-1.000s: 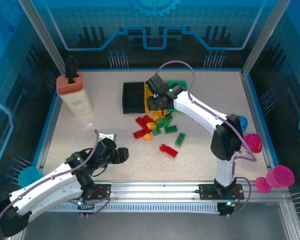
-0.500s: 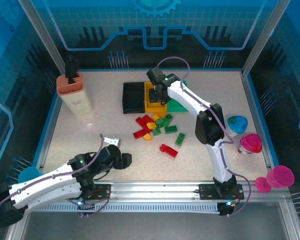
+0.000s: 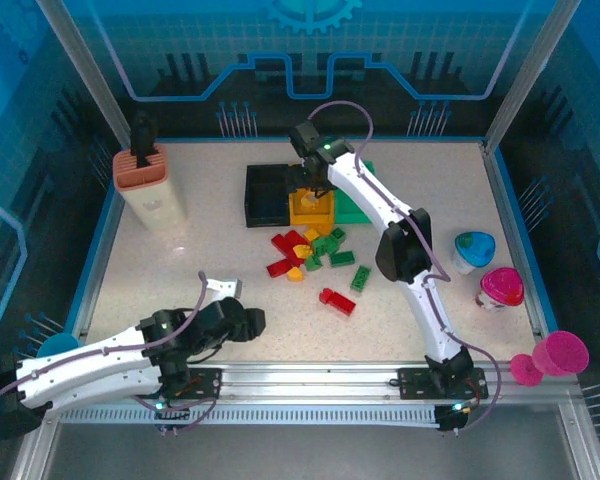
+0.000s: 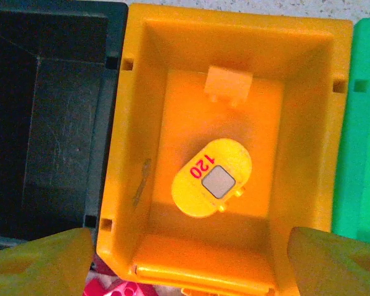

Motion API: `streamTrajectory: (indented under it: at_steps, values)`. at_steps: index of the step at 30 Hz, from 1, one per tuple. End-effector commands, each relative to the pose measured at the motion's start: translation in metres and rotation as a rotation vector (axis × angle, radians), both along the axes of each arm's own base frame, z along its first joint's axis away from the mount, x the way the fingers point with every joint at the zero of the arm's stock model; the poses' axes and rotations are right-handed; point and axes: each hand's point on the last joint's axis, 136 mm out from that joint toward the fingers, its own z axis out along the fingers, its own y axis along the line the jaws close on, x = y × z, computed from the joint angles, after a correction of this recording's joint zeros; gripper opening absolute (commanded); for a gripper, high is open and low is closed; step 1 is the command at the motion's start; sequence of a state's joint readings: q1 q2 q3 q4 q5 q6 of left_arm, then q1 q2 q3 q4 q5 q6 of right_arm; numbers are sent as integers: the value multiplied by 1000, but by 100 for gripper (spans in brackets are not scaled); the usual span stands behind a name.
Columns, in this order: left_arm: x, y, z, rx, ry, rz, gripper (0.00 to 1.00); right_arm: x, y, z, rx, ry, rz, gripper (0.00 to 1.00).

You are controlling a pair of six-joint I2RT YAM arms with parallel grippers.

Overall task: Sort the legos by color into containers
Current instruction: Place the lego in the container, then pick up the lego from the center of the table.

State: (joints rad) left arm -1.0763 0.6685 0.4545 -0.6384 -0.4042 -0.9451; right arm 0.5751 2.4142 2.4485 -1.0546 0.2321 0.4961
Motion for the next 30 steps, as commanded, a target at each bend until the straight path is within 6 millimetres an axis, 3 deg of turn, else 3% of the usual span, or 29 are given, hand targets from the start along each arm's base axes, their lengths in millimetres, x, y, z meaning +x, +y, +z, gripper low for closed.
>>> streamTrajectory:
  at_steps: [1, 12, 20, 24, 30]
  values:
    - [3, 1, 11, -7, -24, 41, 71, -18, -7, 23, -8, -7, -2, 83]
    - [6, -18, 23, -32, -36, 17, 71, -68, -9, 57, 20, -56, 16, 79]
    - [28, -50, 50, 80, -90, -56, 75, -141, -18, 90, 106, -156, 67, 85]
    - [42, -64, 42, 121, -34, -70, 76, -184, -31, 92, 184, -180, 85, 86]
    - [66, -83, 24, 153, 46, -94, 76, -232, -66, 66, 217, -177, 62, 84]
